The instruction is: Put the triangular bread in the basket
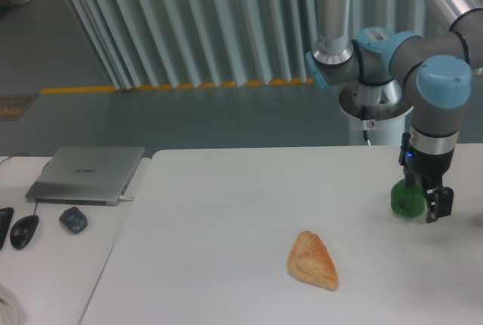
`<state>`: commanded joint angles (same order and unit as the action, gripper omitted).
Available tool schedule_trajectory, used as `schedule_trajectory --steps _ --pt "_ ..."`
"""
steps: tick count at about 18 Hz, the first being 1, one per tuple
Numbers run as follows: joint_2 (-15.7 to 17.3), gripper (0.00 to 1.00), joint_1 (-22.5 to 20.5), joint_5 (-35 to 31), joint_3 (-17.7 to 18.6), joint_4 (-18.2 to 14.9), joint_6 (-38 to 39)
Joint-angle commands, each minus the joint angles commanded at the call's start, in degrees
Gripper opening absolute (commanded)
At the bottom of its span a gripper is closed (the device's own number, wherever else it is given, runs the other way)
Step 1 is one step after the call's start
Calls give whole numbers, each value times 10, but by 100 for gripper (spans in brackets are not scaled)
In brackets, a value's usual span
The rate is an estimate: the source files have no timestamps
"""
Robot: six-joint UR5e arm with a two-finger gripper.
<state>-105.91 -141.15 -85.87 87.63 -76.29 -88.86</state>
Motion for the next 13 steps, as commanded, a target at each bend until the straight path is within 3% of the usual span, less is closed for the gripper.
schedule_trajectory --steps 7,13 --pt "2 100 4 -3 0 2 1" --pt "13 100 1 -3 25 23 -1"
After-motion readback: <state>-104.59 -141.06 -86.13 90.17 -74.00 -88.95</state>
